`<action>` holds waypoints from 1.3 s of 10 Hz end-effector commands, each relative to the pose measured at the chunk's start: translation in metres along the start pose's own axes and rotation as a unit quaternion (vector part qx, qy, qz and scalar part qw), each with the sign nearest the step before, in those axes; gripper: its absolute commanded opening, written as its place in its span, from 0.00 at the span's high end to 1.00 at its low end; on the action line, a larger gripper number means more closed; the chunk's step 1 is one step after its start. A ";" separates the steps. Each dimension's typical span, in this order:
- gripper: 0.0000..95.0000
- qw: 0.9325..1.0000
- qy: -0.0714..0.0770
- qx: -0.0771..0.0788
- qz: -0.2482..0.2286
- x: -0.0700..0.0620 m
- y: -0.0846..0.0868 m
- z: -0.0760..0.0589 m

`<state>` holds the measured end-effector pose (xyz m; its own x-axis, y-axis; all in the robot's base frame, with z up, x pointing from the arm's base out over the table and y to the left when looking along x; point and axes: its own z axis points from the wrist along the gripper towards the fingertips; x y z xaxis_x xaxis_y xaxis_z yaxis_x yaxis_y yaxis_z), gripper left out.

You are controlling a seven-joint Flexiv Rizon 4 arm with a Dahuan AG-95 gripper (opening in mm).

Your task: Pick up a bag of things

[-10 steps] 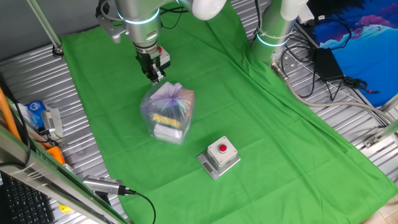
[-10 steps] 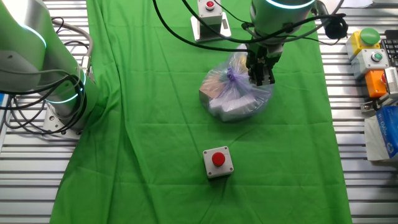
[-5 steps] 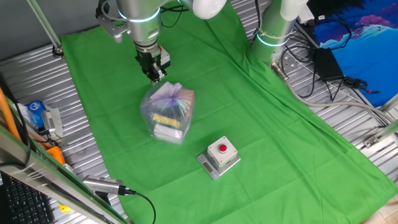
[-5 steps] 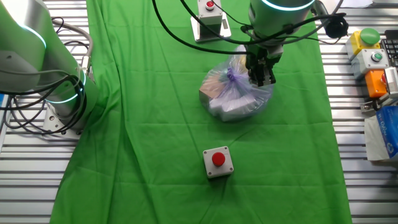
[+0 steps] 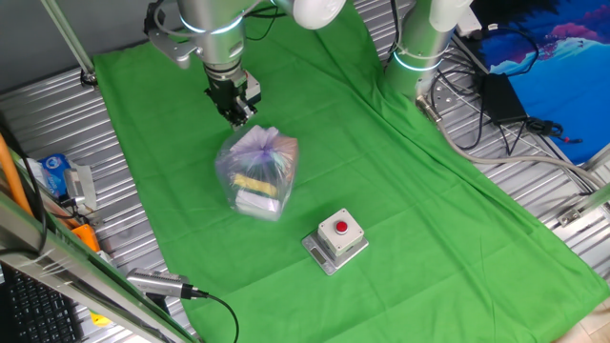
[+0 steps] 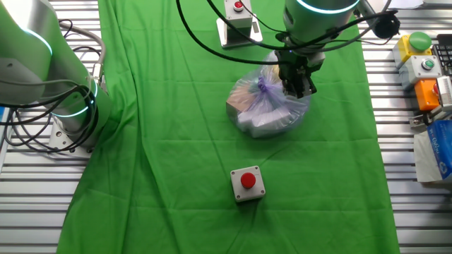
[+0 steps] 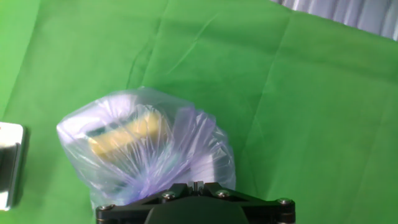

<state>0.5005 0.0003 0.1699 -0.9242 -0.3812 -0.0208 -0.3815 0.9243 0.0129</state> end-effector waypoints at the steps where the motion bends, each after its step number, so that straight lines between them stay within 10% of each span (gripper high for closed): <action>1: 1.00 1.000 0.003 0.002 -0.015 0.001 0.000 0.000; 13: 1.00 0.999 0.009 0.000 -0.053 0.003 0.004 0.001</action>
<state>0.4964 0.0044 0.1692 -0.8791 -0.4766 -0.0018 -0.4766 0.8790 0.0149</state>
